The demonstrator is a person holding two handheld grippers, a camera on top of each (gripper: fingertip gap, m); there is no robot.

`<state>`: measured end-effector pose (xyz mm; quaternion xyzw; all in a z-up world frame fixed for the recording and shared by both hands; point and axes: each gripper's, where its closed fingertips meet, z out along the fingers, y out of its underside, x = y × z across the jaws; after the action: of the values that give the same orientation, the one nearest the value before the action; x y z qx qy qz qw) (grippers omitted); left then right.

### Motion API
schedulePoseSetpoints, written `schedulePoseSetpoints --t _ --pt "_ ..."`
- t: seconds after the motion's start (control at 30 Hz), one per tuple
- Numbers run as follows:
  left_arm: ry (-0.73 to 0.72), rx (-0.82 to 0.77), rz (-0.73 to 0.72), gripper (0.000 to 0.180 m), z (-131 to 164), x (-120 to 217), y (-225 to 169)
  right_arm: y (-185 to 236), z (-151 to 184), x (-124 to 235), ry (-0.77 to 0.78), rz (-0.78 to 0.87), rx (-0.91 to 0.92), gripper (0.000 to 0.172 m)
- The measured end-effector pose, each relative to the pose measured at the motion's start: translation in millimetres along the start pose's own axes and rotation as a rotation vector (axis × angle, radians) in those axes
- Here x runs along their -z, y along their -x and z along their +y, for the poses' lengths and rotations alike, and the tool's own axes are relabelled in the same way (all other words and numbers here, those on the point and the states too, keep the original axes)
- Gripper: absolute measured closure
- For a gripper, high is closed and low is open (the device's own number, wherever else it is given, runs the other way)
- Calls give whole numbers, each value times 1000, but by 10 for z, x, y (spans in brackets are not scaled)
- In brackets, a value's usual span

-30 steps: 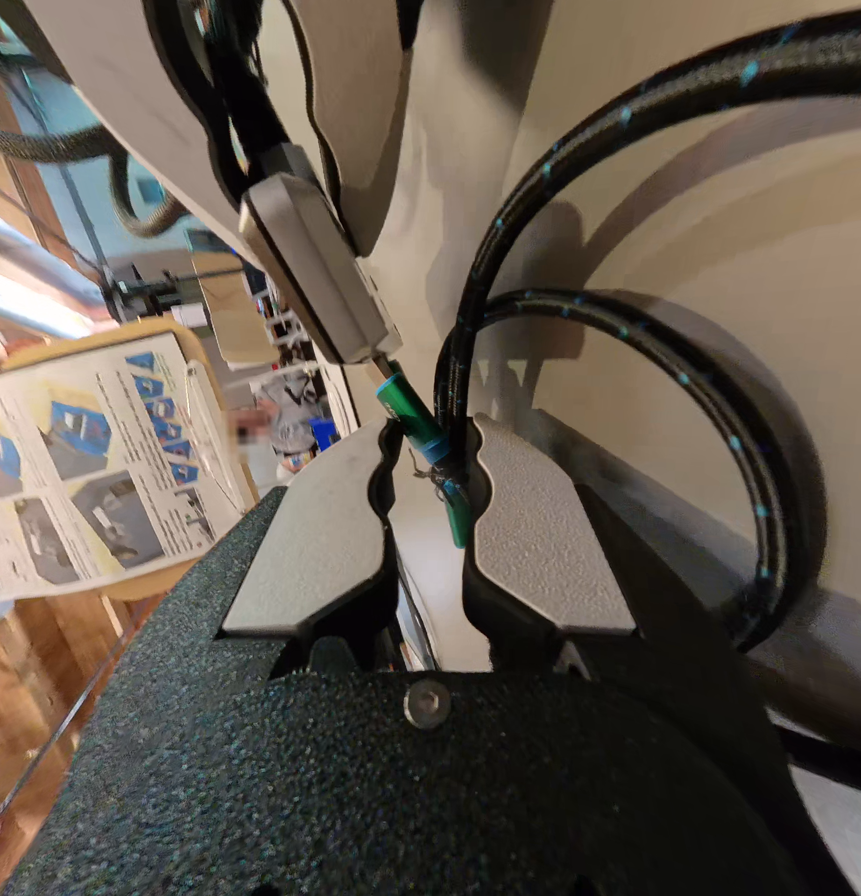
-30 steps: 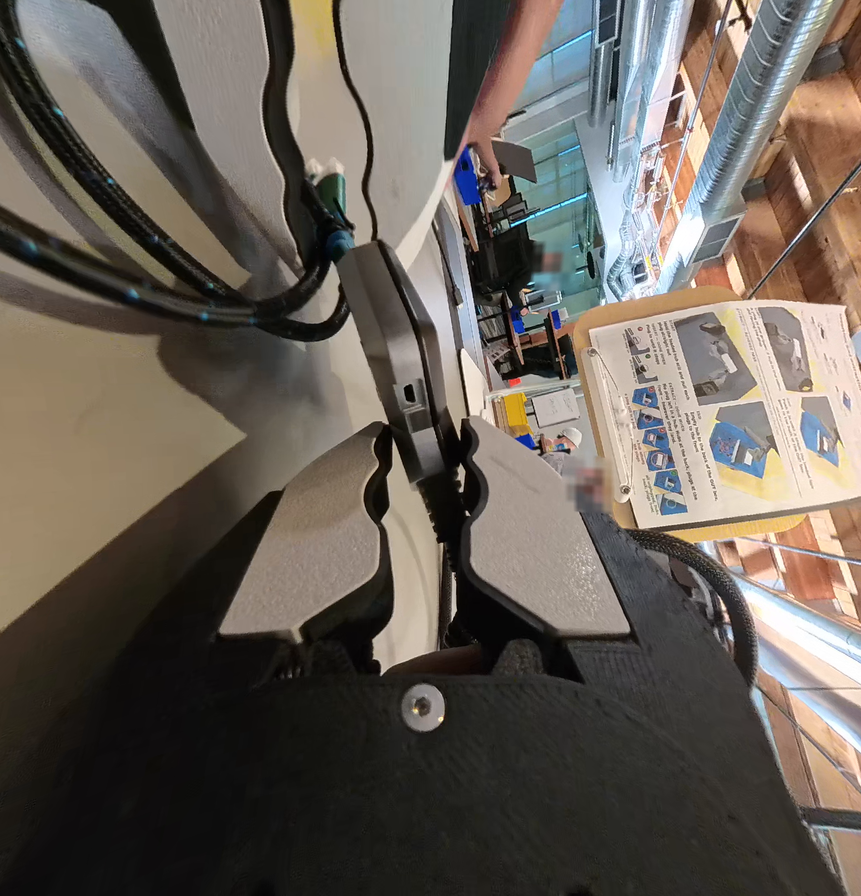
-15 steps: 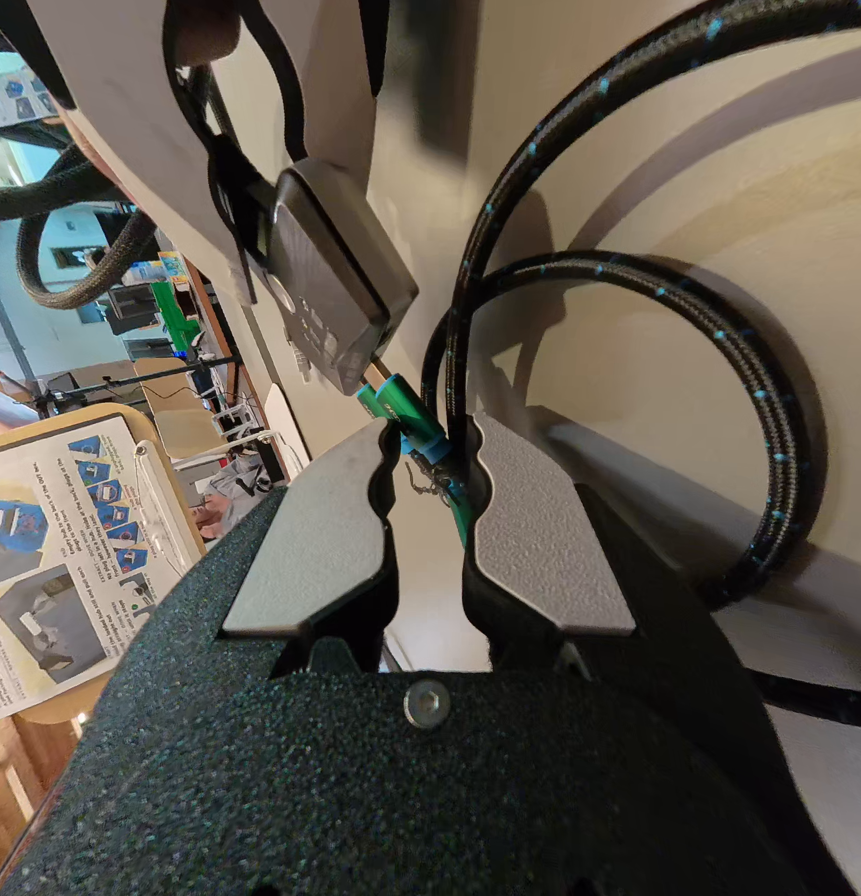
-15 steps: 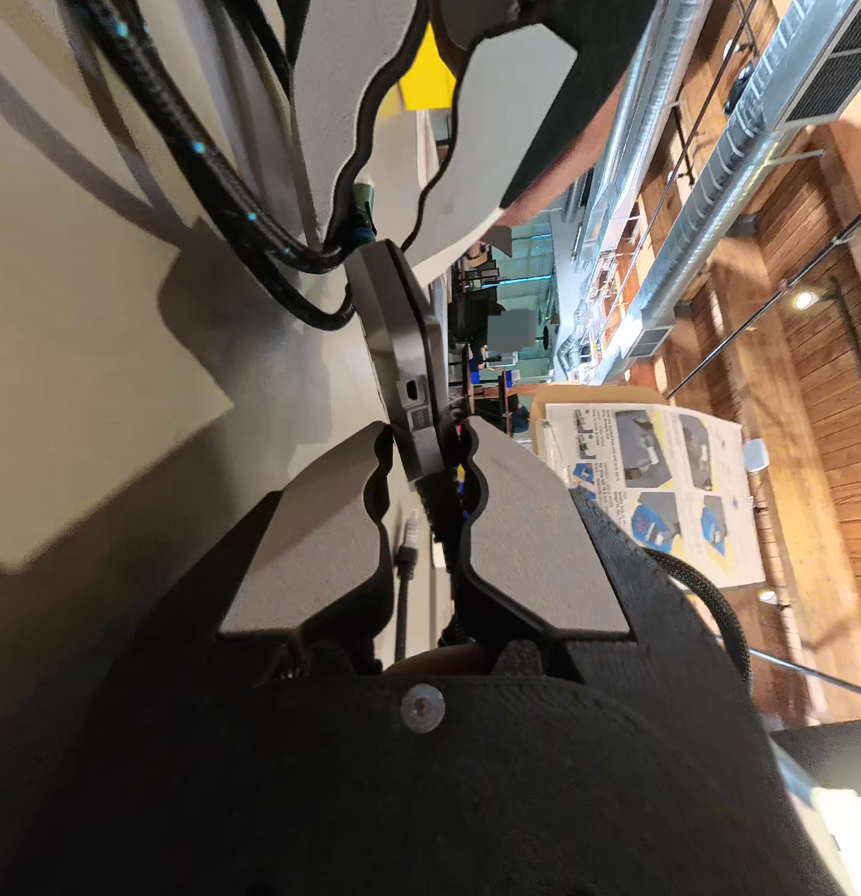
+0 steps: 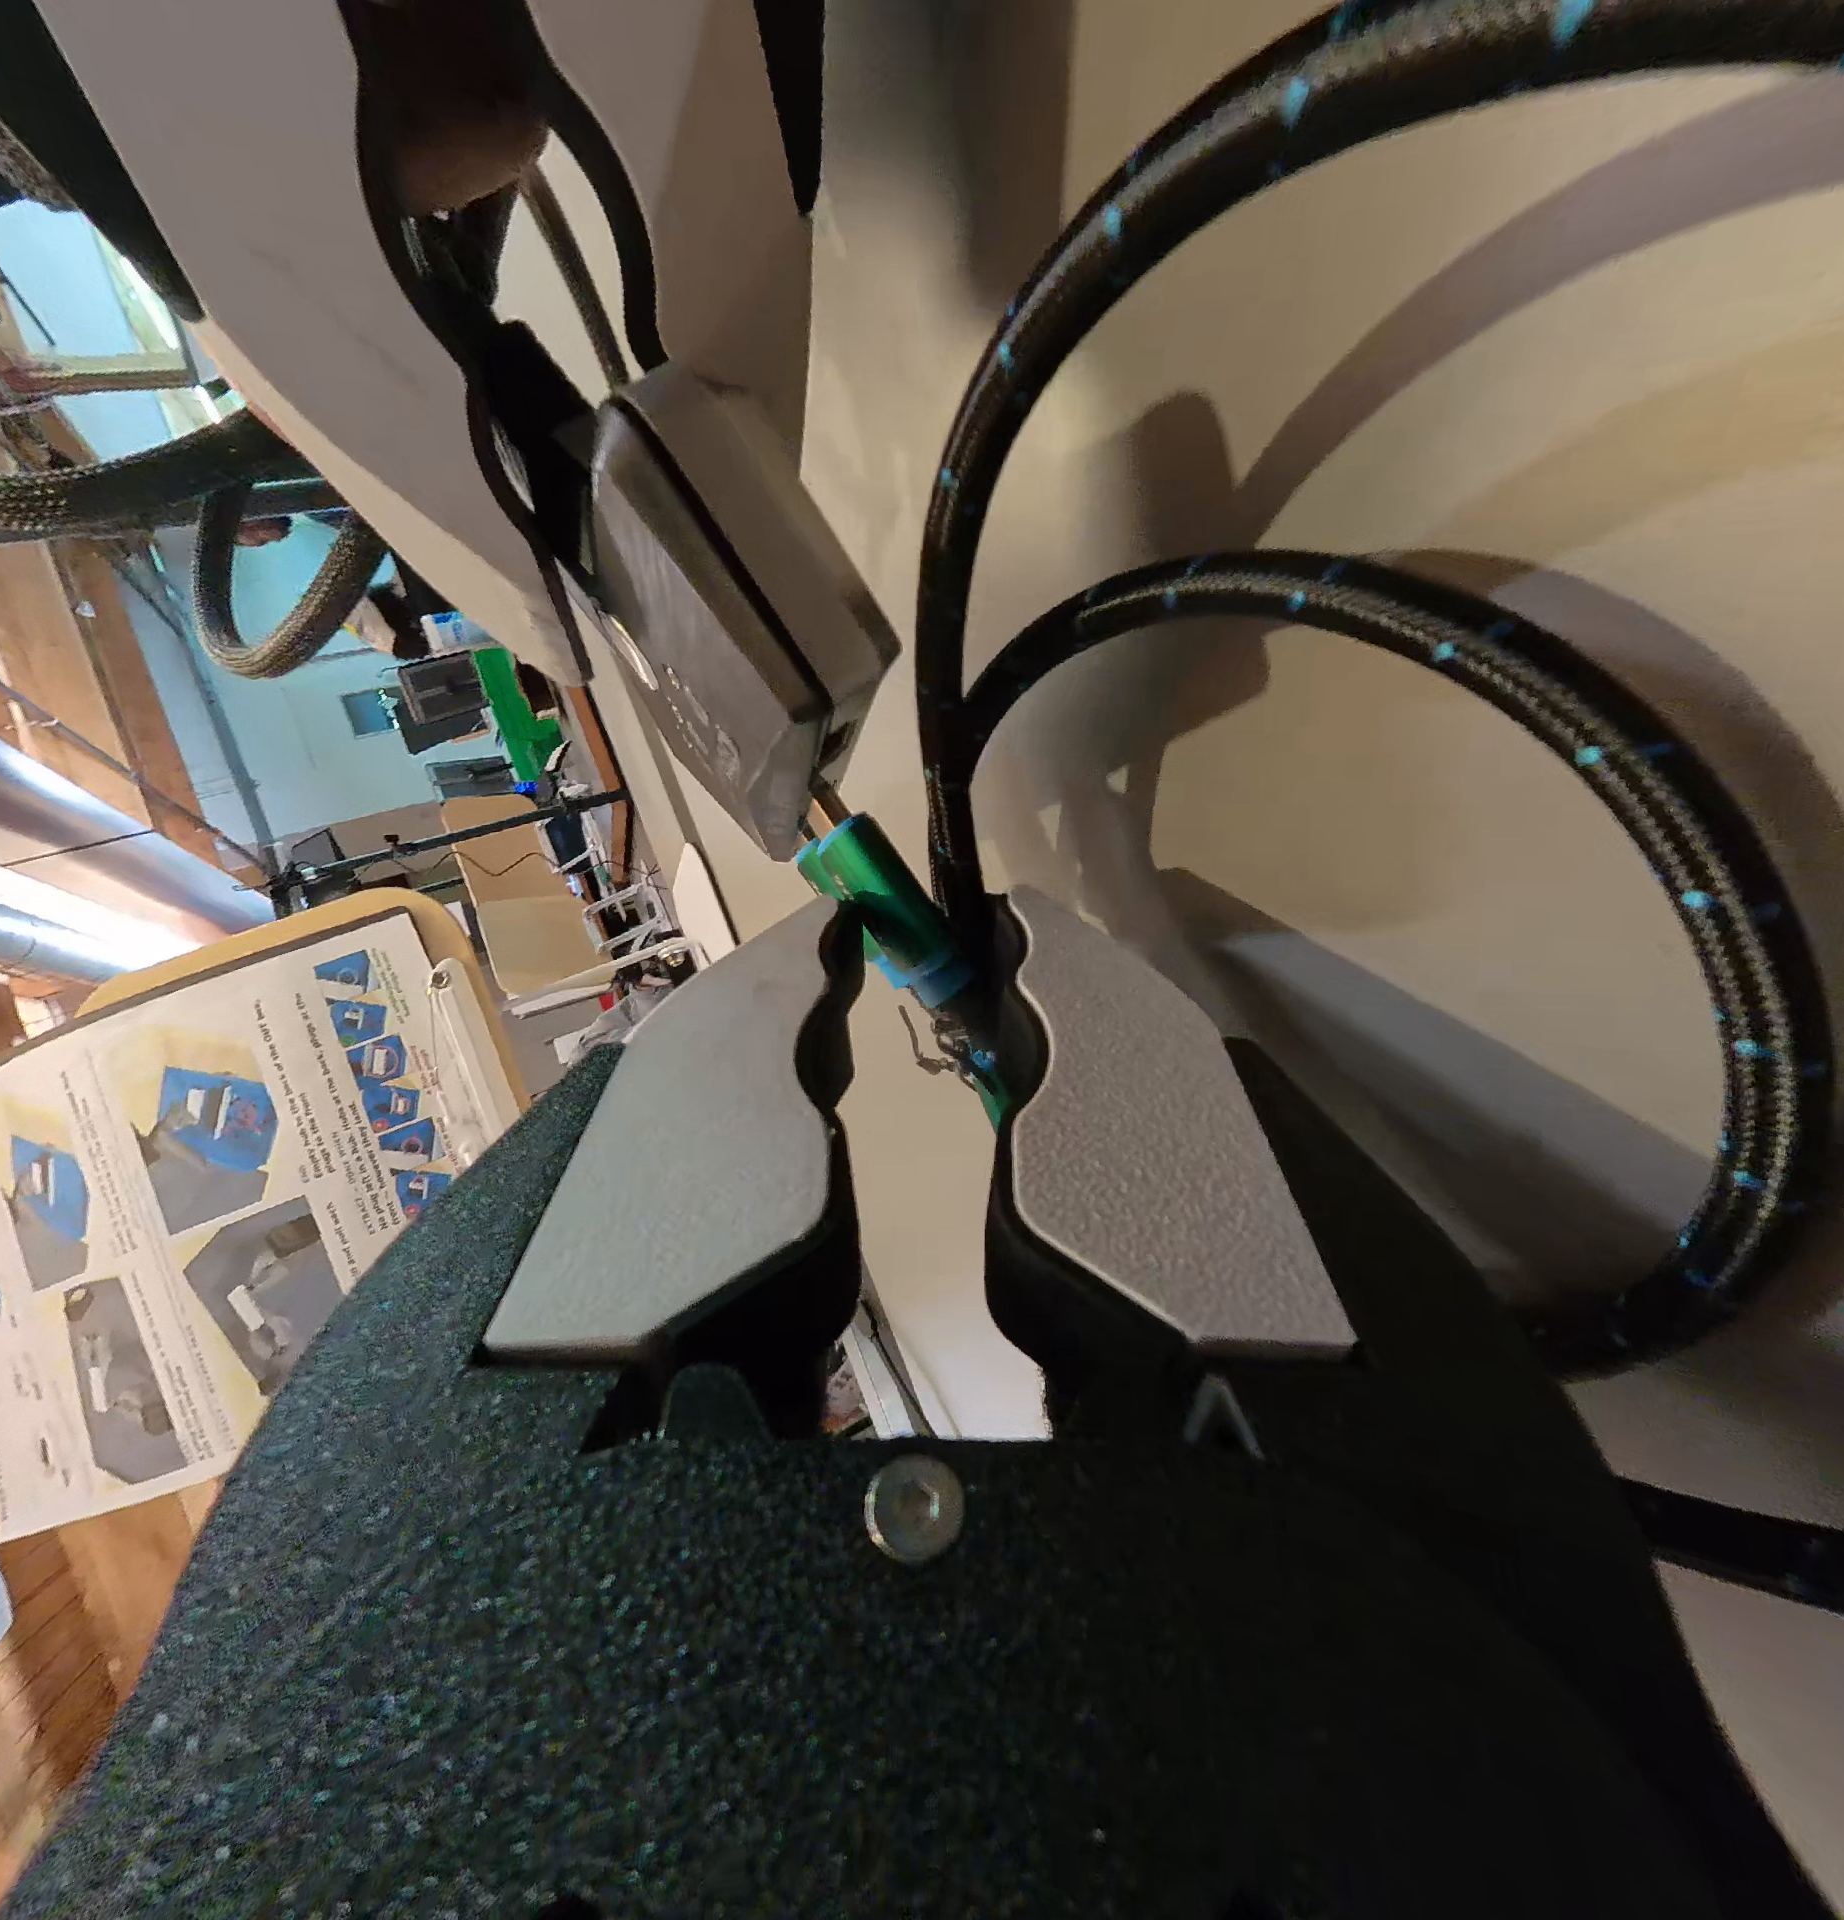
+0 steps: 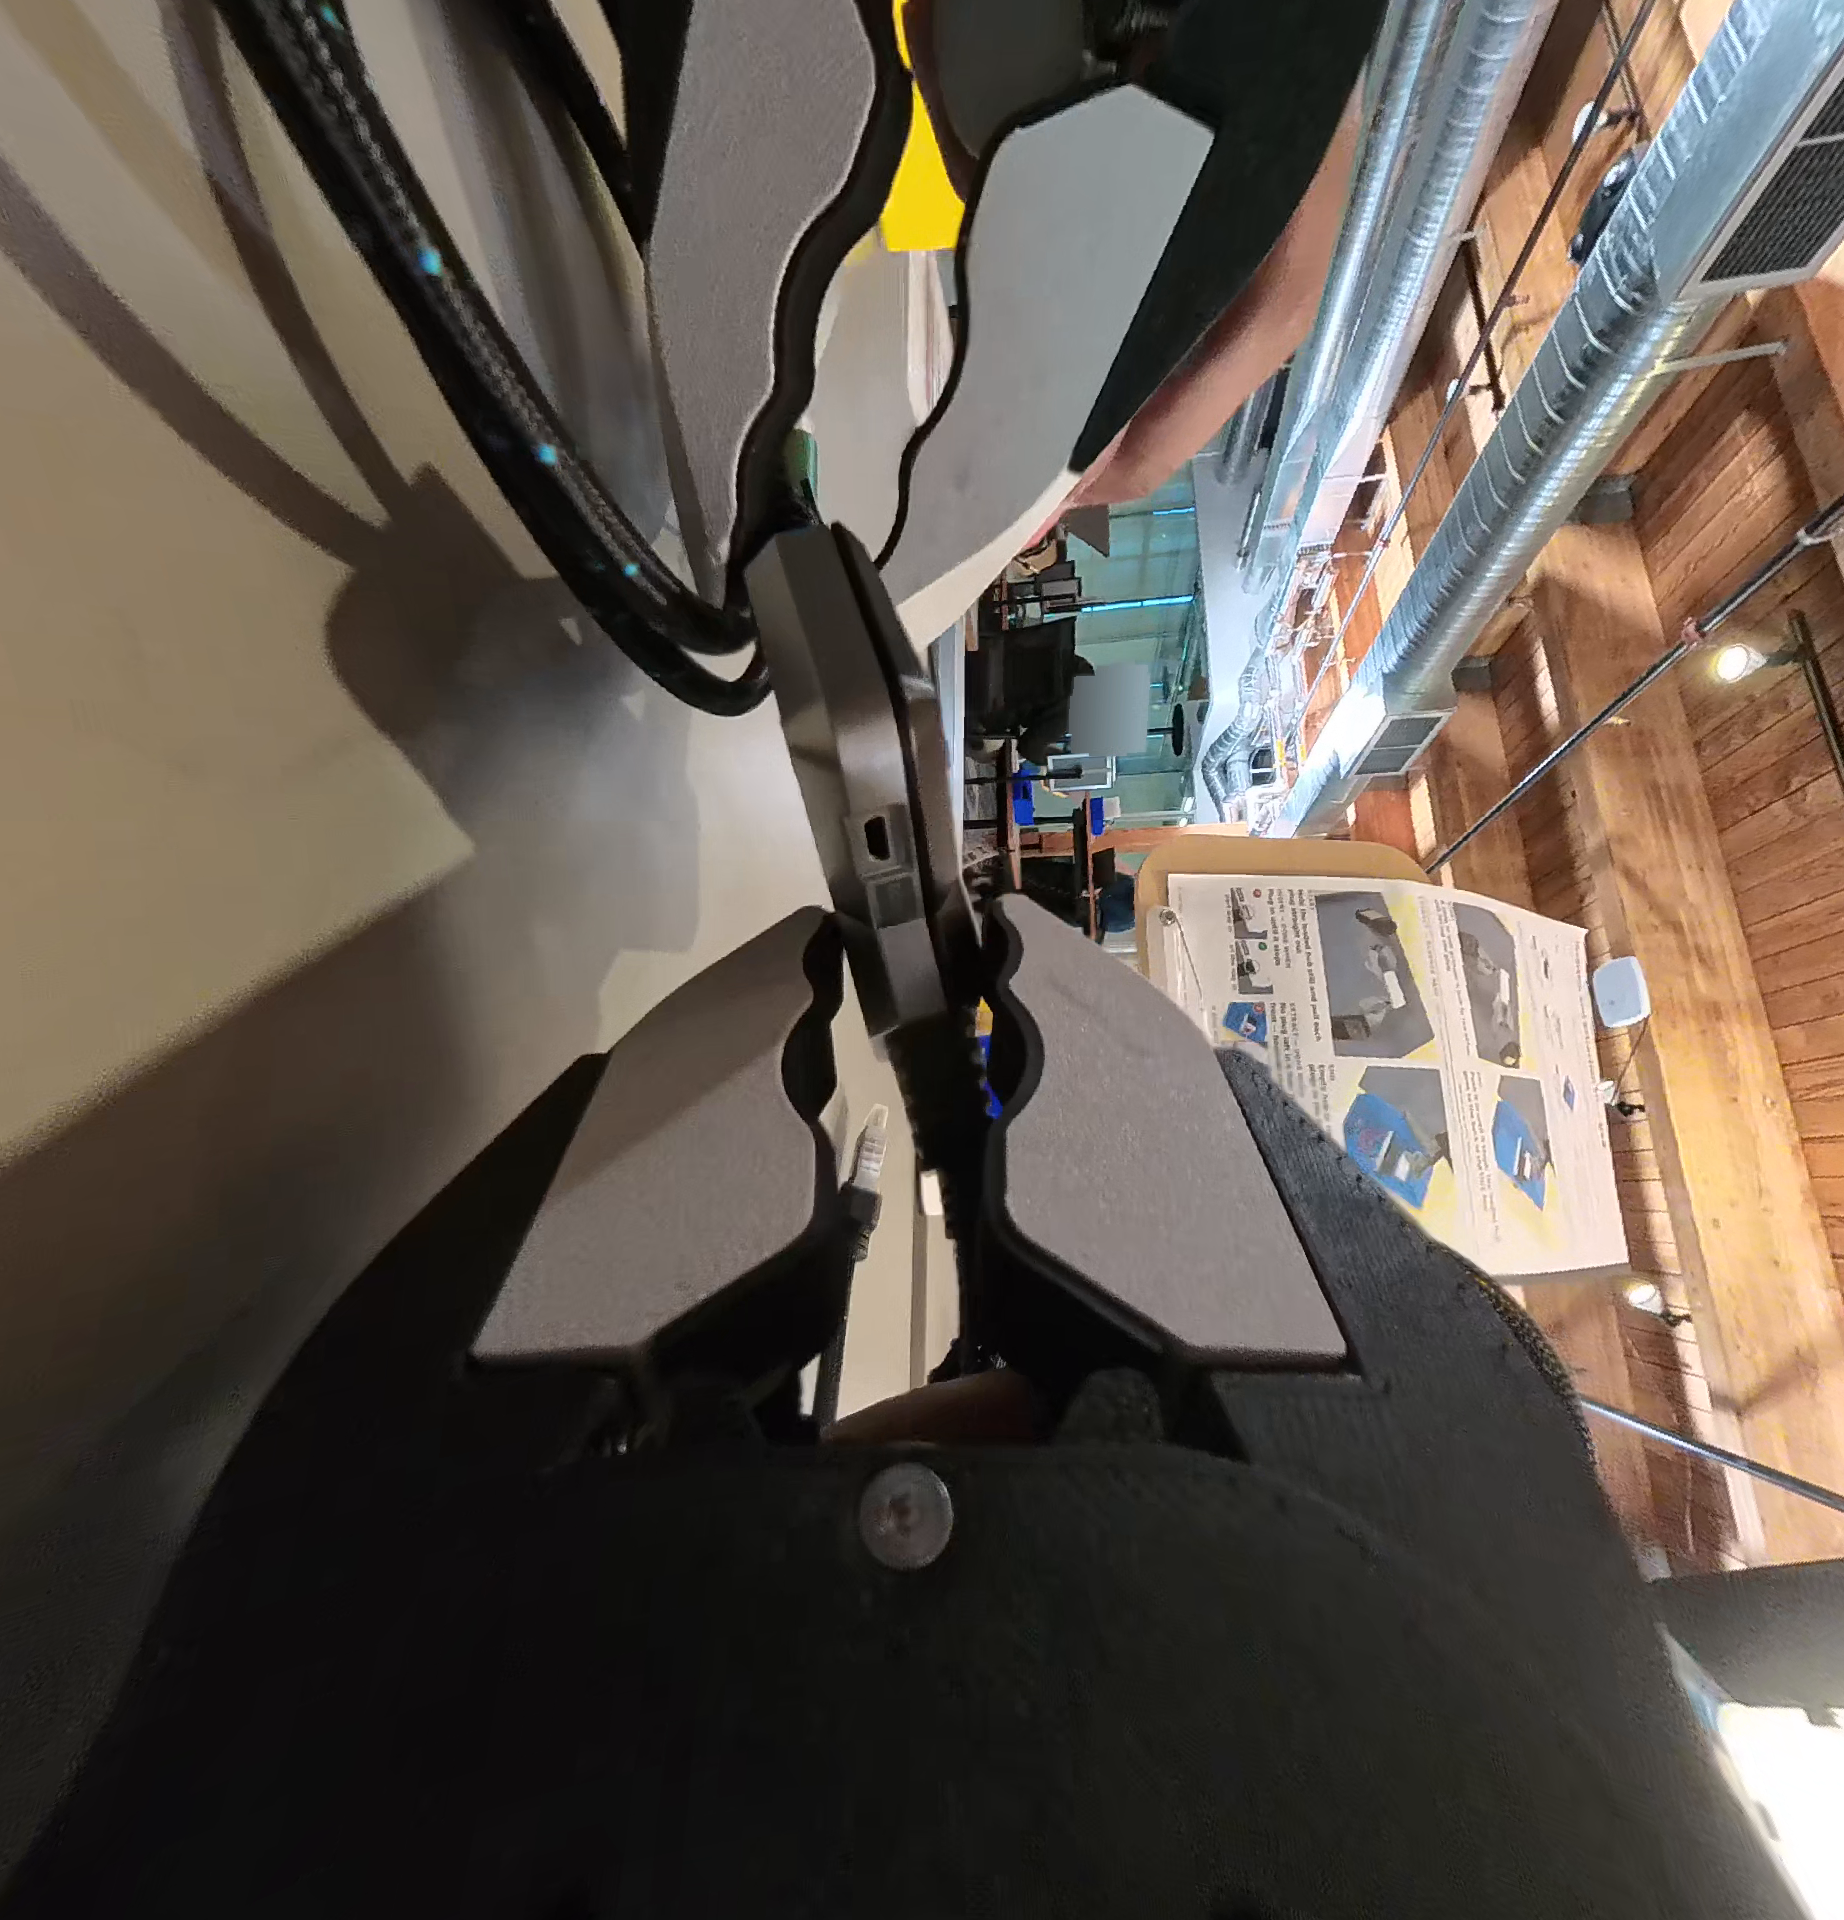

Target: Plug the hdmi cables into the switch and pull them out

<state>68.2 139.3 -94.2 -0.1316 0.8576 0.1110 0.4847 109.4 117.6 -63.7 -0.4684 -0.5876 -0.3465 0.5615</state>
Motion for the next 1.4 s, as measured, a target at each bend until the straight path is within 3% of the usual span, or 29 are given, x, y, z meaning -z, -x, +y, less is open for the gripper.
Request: schedulePoseSetpoints --t 0.83,1.3,1.4 --pt "48 80 -87 157 8 -162 61 53 112 -35 63 -25 -55 145" --pt "-4 278 -120 136 170 -108 197 107 165 -51 86 -29 -57 148" --pt "-20 321 -201 145 243 3 372 142 205 -57 102 -44 -42 148"
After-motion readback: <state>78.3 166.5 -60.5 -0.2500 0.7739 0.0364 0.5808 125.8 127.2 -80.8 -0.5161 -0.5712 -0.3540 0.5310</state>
